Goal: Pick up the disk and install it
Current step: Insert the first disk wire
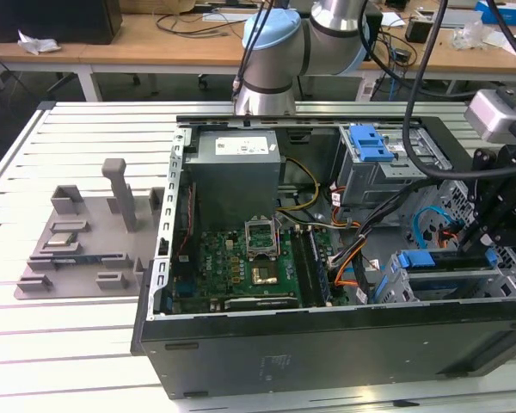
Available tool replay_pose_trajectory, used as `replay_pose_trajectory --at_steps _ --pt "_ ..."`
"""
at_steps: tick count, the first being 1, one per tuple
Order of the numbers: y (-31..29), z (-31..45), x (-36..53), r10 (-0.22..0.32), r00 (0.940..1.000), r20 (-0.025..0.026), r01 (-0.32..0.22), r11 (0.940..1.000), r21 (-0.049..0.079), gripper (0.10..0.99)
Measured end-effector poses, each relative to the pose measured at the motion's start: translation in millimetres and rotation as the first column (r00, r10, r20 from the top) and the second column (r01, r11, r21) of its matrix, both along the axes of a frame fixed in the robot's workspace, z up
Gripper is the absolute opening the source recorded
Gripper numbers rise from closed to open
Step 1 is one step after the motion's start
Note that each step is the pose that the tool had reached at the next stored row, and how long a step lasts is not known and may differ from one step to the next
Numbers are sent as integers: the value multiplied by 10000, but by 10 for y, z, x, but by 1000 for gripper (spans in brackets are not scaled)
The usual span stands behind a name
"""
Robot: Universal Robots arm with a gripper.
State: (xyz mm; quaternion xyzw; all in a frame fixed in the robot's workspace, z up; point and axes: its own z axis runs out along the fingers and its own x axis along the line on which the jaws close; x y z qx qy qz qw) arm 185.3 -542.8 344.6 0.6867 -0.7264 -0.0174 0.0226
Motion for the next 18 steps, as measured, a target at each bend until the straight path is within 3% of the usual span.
replay_pose_trajectory --at_steps 18 --pt "-5 -94 0 0 10000 -2 0 10000 60 169"
